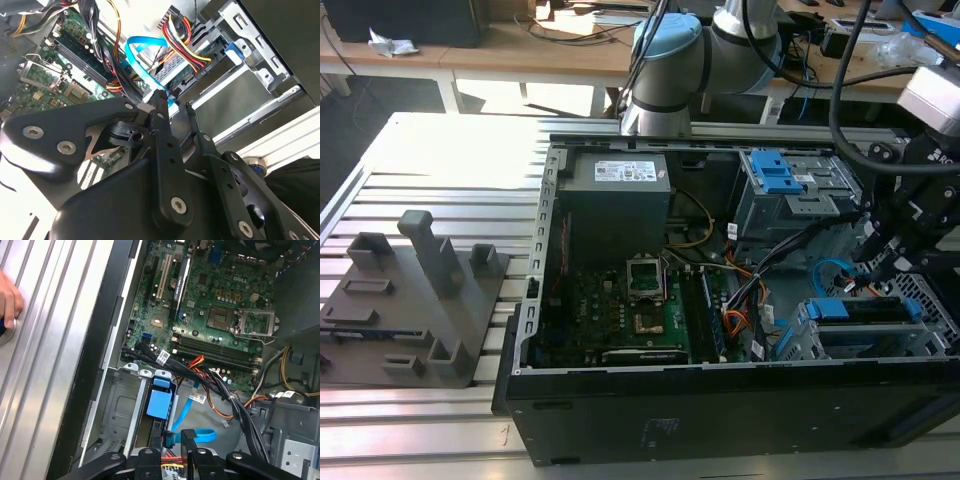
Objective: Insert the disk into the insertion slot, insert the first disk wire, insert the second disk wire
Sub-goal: 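Insert the second disk wire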
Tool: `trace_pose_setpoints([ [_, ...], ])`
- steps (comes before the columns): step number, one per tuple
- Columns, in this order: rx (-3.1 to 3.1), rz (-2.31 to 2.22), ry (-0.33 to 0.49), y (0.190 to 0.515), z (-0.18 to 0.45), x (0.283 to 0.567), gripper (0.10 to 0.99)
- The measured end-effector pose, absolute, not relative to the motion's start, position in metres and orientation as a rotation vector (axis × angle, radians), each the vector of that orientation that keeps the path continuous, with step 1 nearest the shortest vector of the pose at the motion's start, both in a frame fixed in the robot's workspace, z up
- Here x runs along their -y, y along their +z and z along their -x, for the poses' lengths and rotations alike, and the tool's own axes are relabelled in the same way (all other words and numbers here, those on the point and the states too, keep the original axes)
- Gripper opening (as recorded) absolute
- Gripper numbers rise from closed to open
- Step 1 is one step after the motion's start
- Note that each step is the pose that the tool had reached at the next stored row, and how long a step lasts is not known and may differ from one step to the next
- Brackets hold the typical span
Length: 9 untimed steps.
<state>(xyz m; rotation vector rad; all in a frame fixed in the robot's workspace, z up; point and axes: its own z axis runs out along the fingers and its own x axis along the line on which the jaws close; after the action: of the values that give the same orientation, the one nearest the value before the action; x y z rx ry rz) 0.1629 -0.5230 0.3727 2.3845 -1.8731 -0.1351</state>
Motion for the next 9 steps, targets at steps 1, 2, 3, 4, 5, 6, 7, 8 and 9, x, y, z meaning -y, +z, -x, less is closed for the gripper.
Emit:
trace_pose_setpoints([
  [1,1.875,-2.382,-0.136,0.3692,-0.1629,0.5230,0.302],
  [2,1.875,-2.382,-0.136,0.3667,-0.1629,0.5230,0.302],
  [3,1.875,-2.381,-0.136,0.3649,-0.1629,0.5230,0.302],
  [4,1.874,-2.380,-0.134,0.3620,-0.1629,0.5229,0.302],
  [5,1.872,-2.377,-0.129,0.3593,-0.1629,0.5229,0.302],
  [6,1.871,-2.376,-0.127,0.3592,-0.1629,0.5230,0.302],
  [7,1.871,-2.375,-0.127,0.3592,-0.1629,0.5230,0.302],
  [8,1.871,-2.375,-0.127,0.3592,-0.1629,0.5230,0.302],
  [9,1.871,-2.375,-0.127,0.3592,-0.1629,0.5230,0.302],
])
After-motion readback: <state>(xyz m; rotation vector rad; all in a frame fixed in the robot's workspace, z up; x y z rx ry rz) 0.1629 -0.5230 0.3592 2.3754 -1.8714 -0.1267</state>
